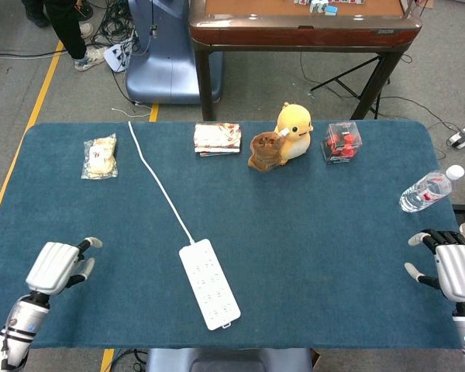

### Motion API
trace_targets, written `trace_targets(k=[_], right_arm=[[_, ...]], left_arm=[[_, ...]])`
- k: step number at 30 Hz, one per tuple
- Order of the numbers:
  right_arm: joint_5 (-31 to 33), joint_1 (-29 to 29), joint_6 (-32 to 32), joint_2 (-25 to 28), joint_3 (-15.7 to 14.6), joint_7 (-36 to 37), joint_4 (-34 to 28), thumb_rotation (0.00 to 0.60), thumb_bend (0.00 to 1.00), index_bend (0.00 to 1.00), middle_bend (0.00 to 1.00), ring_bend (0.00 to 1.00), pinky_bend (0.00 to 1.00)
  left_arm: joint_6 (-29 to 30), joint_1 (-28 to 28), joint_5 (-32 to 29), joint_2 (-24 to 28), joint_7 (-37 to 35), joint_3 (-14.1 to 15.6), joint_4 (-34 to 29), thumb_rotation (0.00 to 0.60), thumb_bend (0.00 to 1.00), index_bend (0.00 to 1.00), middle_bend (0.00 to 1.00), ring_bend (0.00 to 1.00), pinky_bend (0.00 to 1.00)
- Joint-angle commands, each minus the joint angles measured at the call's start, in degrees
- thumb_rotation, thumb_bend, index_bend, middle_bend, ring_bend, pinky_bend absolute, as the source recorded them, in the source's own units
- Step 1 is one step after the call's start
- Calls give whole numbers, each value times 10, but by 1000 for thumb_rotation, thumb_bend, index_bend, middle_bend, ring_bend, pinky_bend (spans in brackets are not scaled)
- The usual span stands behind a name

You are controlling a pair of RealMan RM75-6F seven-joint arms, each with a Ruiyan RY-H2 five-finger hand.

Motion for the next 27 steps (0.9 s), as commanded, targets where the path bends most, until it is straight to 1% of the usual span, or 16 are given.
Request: trace_targets(k=[1, 7, 12, 16, 21, 27], right_arm=[[4, -2, -1, 4, 0, -2, -3, 600, 148, 446, 398, 350, 292], [10, -8, 5, 16, 3, 9, -10, 600, 147, 446, 398, 350, 292], [21, -10, 7, 21, 10, 24, -7, 600, 147, 446, 399, 350, 292], [24, -8, 3, 22, 14, 34, -1, 600, 147, 446, 399, 350, 295], [23, -3, -4, 20, 14, 37, 3, 600, 148, 446, 399, 350, 298], [22, 1, -11, 20, 14, 37, 3, 600, 148, 446, 398, 350, 298]], left_arm=[[-59, -50, 12, -16, 13, -8, -6, 600, 536, 439, 1000, 1000, 1000], [-123, -105, 10, -39, 19, -13, -6, 600, 539, 429, 1000, 1000, 1000], [-155, -129, -18, -67, 16, -17, -14, 600, 539, 432, 1000, 1000, 1000], [-173, -145, -42, -90, 36, -18, -14, 600, 540, 426, 1000, 1000, 1000], [-192, -162, -74, -109, 84, -19, -18, 600, 635, 391, 1000, 1000, 1000], [-207, -181, -122, -125, 127, -25, -25, 600, 655, 362, 1000, 1000, 1000]])
